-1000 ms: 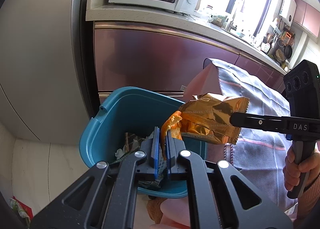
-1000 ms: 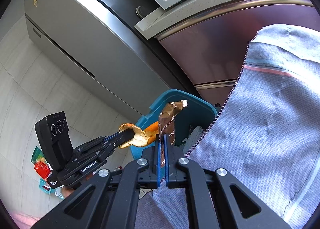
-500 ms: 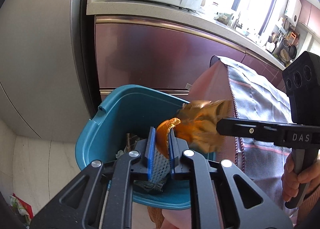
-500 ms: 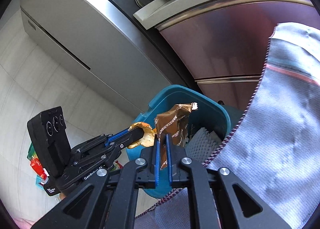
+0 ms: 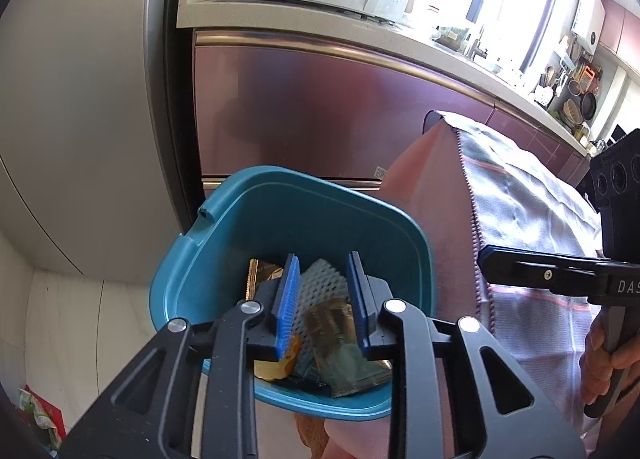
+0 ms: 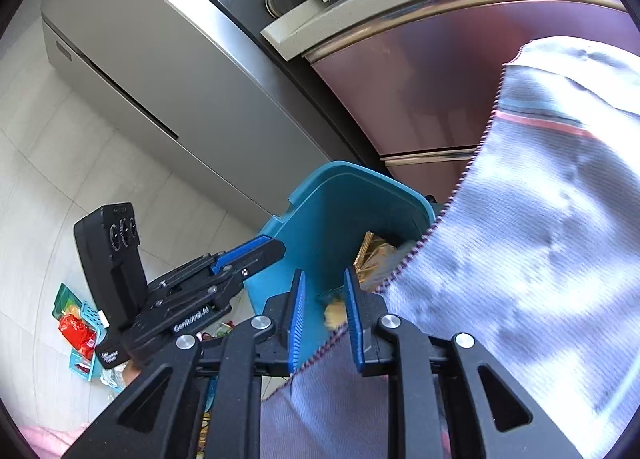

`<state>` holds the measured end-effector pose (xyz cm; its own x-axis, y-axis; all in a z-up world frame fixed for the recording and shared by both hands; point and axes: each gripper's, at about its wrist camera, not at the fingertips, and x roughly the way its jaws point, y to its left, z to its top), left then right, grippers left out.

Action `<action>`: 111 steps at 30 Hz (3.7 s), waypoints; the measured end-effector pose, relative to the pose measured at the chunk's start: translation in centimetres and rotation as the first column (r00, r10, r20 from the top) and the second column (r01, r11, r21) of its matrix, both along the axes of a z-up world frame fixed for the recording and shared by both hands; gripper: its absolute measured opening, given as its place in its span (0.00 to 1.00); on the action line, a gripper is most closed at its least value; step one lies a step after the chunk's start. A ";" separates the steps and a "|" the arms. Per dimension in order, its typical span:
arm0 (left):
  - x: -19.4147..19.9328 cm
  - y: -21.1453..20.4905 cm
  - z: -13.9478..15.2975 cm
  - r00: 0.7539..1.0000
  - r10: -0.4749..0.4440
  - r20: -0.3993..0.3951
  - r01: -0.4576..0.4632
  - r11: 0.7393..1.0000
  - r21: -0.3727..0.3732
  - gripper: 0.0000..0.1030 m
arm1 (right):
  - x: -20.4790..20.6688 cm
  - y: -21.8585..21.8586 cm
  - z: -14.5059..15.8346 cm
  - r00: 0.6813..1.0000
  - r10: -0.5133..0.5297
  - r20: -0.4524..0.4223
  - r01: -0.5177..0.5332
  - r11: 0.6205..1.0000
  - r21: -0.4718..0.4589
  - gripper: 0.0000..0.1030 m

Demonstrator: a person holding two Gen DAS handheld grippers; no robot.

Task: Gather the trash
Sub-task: 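Open both tools to drop the peel and wrapper into the teal bin, then move both open tools back over the white cup and tissue, then grasp the white dotted cup with the left tool while the right tool grasps the tissue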

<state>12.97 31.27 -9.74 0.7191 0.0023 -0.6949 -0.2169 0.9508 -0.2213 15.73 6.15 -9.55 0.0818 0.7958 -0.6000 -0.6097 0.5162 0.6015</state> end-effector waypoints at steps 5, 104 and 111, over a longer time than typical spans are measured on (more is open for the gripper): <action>-0.7 -1.2 1.9 0.997 -0.038 0.060 0.038 0.999 0.005 0.28 | -1.1 -3.2 1.7 0.999 -0.013 0.034 0.012 0.999 0.042 0.23; 9.8 -38.3 7.5 0.720 -0.683 0.120 0.687 0.727 0.012 0.20 | -1.2 -39.4 2.8 0.676 -0.669 0.309 0.687 0.724 0.062 0.06; 6.8 -33.5 8.8 0.757 -0.634 0.160 0.640 0.768 0.013 0.20 | -3.7 -36.3 3.7 0.714 -0.627 0.313 0.632 0.769 0.098 0.07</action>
